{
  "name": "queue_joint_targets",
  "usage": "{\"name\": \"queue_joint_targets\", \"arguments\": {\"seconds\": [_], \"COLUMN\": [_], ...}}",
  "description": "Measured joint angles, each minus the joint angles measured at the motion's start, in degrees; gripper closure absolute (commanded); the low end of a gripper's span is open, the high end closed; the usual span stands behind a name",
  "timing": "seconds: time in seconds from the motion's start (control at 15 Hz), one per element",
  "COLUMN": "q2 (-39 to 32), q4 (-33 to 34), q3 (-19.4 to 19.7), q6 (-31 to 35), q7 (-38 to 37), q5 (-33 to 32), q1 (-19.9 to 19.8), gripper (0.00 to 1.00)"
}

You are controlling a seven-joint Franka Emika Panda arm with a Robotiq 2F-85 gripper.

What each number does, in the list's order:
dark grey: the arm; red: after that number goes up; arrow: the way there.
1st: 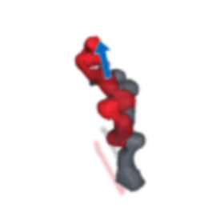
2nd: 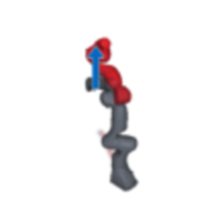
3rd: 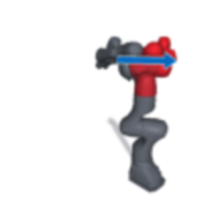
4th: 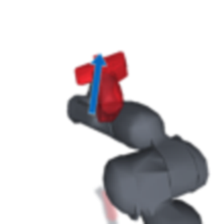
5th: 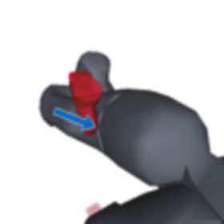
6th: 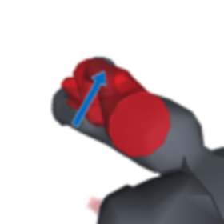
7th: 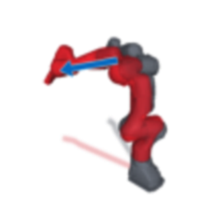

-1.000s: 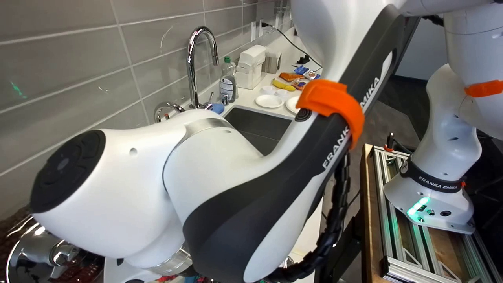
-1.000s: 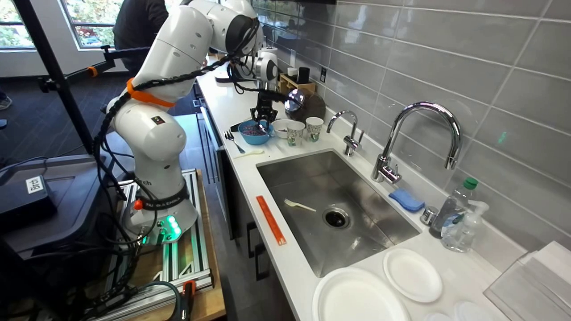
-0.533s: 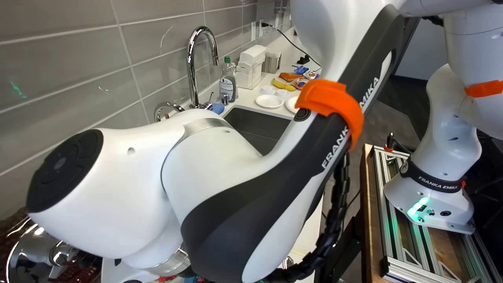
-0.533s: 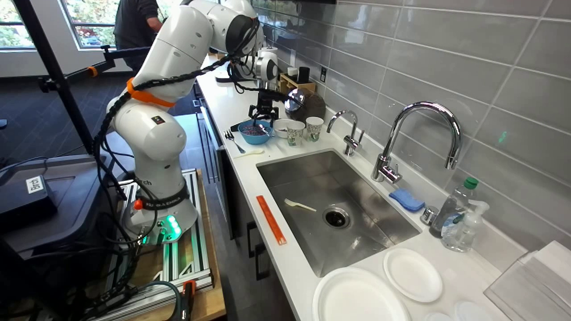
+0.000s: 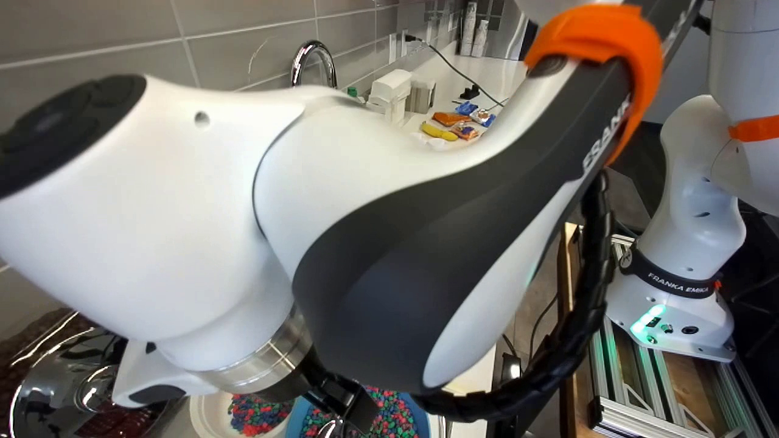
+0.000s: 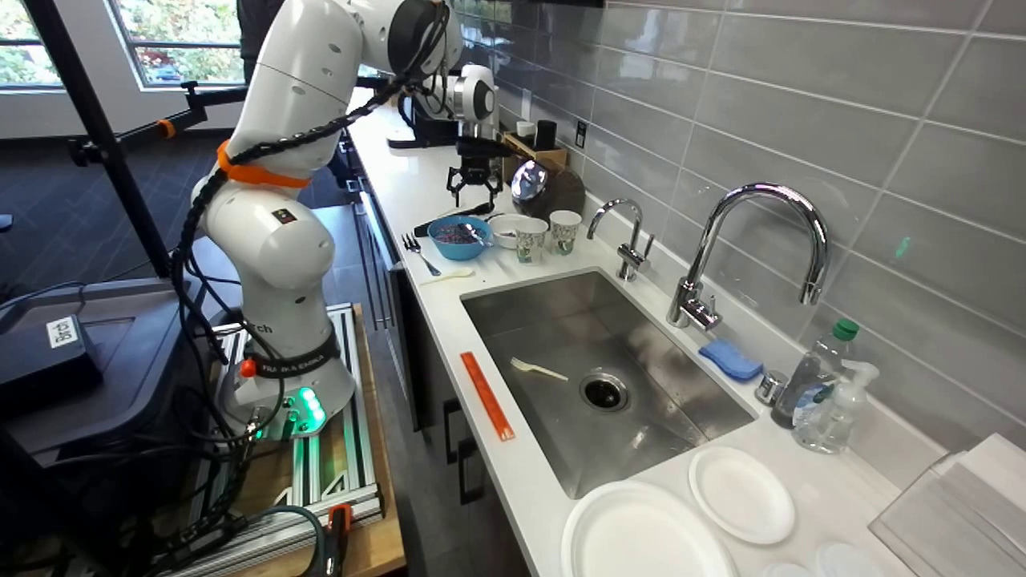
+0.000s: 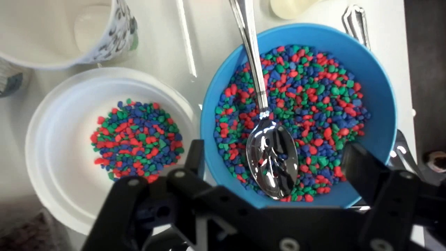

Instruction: Use the silver spoon to put cereal from the blue bowl into the white bowl.

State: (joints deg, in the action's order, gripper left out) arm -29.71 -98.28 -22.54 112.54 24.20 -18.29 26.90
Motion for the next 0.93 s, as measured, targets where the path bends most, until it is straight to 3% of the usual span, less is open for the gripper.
{"name": "queue_joint_targets", "arguments": {"seconds": [0.4,0.93], "q2": [12.1,31.4], "q4": [-9.6,-29.0], "q3": [0.6,3.6], "q6": [6.2,16.4], "q7": [-12.4,-26.3], "q5": [4.5,8.4], "q1": [-2.5,-6.6], "gripper": [0.00,0.00]}}
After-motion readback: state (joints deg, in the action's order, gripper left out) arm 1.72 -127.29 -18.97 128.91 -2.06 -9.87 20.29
